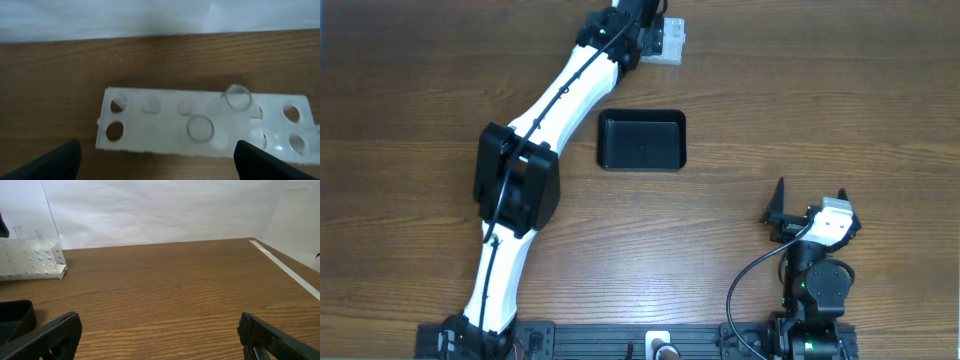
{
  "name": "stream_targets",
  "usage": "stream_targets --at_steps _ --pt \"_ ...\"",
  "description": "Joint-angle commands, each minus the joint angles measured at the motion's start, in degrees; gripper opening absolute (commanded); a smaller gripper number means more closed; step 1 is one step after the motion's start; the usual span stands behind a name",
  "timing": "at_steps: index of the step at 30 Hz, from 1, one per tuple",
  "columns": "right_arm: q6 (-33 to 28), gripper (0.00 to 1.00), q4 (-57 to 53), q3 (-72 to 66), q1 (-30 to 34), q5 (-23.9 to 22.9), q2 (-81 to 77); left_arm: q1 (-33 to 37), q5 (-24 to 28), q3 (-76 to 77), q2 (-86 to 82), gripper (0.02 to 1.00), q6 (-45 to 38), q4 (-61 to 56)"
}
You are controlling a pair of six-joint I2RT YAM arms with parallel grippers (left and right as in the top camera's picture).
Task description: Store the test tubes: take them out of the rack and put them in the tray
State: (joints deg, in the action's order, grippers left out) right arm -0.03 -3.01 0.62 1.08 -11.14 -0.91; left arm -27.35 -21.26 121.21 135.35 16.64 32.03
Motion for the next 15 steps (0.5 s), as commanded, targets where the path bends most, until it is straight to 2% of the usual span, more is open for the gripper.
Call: stream_targets --at_steps 1,11,15 --pt "0.20 0.991 -0.04 -0.33 0.00 -0.55 0.57 0.81 0.61 7.15 4.90 0.972 -2.99 -0.22" --pt "0.20 0.991 -0.04 -0.33 0.00 -0.55 0.57 1.75 2.27 11.56 9.03 0.954 -2.97 -0.15" --pt "0.20 0.993 -0.04 -0.33 0.00 -0.55 0.57 1.75 2.51 11.56 9.03 0.886 -2.97 -0.15"
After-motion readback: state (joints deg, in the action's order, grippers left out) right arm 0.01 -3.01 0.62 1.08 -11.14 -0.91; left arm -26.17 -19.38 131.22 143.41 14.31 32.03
